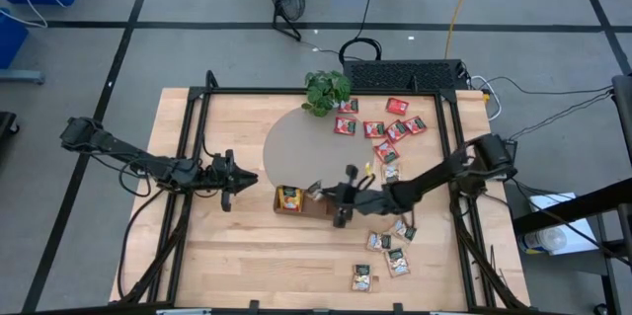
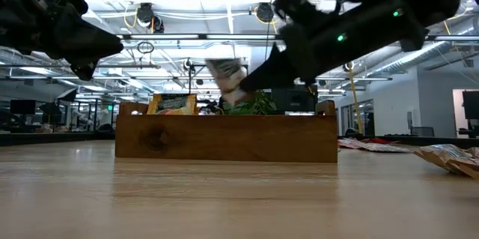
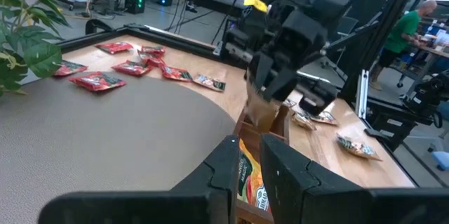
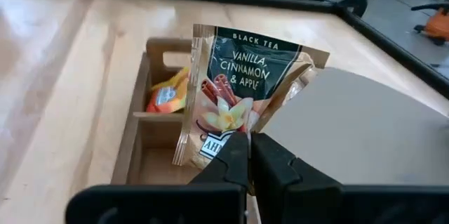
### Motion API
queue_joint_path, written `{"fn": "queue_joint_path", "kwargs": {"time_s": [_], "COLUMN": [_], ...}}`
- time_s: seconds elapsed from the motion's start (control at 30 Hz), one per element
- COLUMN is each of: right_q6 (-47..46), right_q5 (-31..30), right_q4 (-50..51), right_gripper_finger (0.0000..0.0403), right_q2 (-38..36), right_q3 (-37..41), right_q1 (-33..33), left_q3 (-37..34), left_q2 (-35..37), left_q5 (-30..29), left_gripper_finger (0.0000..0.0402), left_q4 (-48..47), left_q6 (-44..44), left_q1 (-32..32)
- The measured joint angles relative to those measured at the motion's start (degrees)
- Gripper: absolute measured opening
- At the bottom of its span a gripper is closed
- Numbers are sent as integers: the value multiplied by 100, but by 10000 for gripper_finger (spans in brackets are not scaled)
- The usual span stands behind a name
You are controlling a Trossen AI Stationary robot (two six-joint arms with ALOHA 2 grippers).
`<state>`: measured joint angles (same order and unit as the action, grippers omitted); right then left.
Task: Pick & Place Tea
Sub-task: Put the brown tea bag into the middle slot of the wooden organizer
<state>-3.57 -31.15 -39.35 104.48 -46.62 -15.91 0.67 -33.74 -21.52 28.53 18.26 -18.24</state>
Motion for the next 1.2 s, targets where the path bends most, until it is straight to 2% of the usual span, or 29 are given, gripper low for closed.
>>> {"fn": "queue_joint_path", "kwargs": {"time_s": [0.27, 0.5, 0.73, 1.2], "right_q6": [128, 117, -136, -42], "right_q5": [282, 894, 1048, 1170], "right_q4": [148, 145, 144, 37], "right_gripper_finger": [2, 24, 40, 143], "right_q2": [141, 141, 141, 110], "right_q3": [-91, -91, -91, -91], "right_q1": [96, 239, 405, 432], "left_q3": [0, 0, 0, 0], "left_q2": [0, 1, 0, 0], "left_q5": [1, 0, 2, 0], "left_gripper_finger": [63, 63, 63, 63], "left_q4": [-1, -1, -1, -1], "left_q6": [0, 0, 0, 0], "left_q1": [0, 0, 0, 0]}}
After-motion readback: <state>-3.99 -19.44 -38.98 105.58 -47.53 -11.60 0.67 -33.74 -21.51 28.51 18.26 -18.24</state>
